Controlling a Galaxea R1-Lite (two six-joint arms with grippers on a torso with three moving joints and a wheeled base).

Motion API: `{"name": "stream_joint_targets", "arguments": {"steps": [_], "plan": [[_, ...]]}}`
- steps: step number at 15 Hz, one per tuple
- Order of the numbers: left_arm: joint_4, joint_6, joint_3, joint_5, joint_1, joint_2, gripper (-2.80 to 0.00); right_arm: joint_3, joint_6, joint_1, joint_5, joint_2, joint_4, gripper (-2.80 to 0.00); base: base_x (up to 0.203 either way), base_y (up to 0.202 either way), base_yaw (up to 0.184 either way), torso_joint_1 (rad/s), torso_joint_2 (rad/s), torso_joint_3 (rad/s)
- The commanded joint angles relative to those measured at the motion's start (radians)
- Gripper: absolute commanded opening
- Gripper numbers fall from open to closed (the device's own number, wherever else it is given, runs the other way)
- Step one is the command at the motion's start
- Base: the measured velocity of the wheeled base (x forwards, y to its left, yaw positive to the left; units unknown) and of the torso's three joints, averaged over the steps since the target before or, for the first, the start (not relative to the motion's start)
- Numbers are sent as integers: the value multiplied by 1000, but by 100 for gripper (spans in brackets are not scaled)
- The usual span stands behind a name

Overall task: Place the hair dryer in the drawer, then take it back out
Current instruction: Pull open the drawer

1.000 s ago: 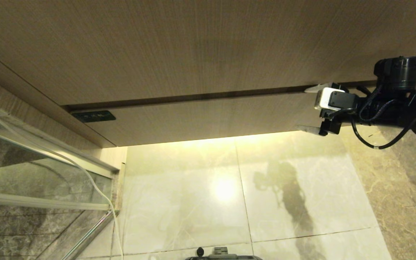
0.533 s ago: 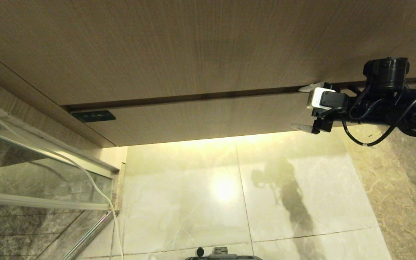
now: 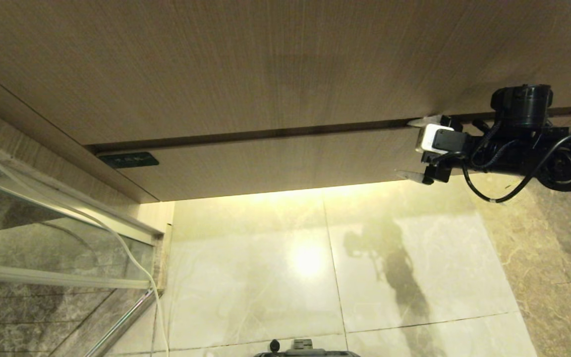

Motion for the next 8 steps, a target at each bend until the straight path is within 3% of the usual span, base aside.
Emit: {"name": "stream_joint_targets", "arguments": {"steps": [1,8], "plan": [[0,0,0,0,-1,2,-280,-9,-4,3,-5,32,10,0,0,0,0,0,0,0],[0,0,0,0,-1,2,-280,14,44,2,-36,2,111,0,0,0,0,0,0,0]]}}
